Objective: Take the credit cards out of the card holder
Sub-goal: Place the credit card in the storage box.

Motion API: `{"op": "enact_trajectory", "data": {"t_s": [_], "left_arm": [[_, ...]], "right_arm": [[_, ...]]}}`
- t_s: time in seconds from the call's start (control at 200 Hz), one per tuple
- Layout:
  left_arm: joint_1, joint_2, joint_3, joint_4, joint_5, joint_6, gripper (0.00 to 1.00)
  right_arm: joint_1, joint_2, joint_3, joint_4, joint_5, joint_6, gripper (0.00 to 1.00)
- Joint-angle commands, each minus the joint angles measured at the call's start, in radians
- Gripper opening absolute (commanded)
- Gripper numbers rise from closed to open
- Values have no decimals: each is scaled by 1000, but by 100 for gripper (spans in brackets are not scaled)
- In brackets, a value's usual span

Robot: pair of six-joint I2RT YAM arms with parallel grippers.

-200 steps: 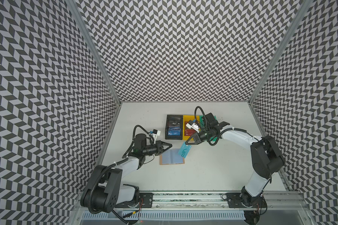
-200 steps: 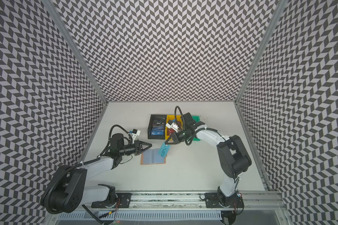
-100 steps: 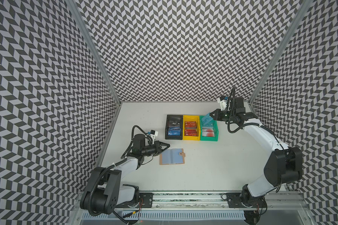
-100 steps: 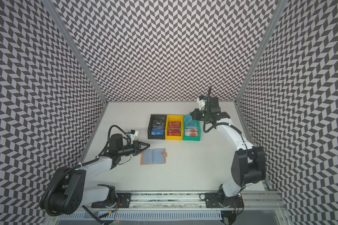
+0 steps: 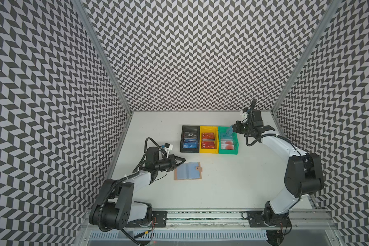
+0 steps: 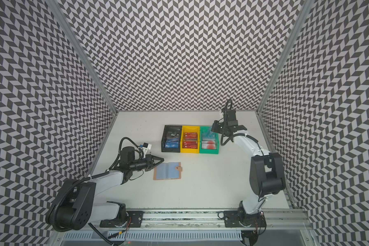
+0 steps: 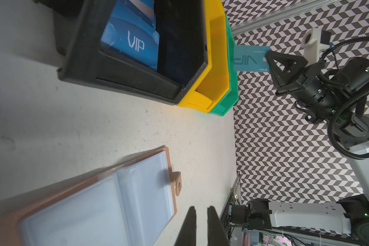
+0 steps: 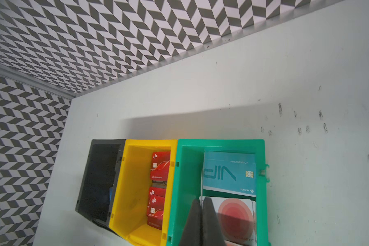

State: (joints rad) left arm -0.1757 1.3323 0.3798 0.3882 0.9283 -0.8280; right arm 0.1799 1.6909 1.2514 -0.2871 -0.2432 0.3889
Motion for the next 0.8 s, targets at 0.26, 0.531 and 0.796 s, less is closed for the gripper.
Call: {"op": "enact_trajectory", "data": {"t_s": [0.26, 0.531, 0.796], "left_arm": [[5, 31, -7, 27, -2, 8, 14], [5, 47, -8, 35, -1, 9, 14], [5, 54, -8, 37, -1, 8, 14]], "right_arm": [[1, 40, -81, 209, 10, 105, 0], [3, 72, -101, 259, 5, 142, 0], [6, 105, -109, 287, 10, 163, 0]]}}
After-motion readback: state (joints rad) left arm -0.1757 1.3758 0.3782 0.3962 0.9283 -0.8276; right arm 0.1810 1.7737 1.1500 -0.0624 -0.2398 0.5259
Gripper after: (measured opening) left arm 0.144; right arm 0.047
